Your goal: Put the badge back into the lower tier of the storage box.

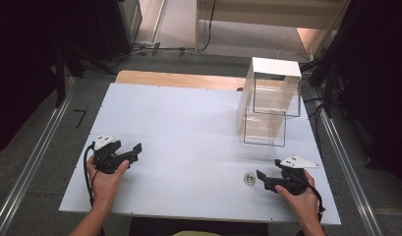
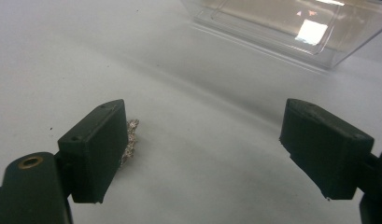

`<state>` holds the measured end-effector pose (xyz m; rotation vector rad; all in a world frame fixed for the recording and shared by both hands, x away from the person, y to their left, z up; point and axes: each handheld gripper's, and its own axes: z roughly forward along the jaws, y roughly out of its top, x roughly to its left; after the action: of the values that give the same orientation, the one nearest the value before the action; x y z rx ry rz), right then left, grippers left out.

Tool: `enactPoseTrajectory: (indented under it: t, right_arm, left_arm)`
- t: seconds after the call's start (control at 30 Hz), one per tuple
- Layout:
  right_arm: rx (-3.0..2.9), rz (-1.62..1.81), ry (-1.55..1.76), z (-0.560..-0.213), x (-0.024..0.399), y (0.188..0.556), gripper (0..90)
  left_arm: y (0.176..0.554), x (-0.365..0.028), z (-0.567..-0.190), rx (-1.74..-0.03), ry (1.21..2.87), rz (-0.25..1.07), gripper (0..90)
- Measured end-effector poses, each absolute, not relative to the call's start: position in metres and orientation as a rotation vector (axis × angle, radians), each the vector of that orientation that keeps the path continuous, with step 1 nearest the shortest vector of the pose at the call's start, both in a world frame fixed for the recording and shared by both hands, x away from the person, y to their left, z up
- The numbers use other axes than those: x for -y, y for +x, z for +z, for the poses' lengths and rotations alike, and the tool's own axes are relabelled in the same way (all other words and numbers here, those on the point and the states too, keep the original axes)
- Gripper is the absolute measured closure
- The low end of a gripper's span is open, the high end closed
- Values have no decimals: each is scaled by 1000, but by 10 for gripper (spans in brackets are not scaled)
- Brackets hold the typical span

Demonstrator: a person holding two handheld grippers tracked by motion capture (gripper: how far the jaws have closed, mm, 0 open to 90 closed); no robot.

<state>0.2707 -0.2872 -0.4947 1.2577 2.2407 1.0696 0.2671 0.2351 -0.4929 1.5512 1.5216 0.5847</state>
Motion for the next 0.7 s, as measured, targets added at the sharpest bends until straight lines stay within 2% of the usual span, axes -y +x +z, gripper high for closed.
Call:
enactPoseTrajectory:
  t: [0.7]
  right_arm:
    - [-2291,1068,1223,-497,278,271,170]
  left_arm:
    - [267,-235,-493,-1520,1553,585,174]
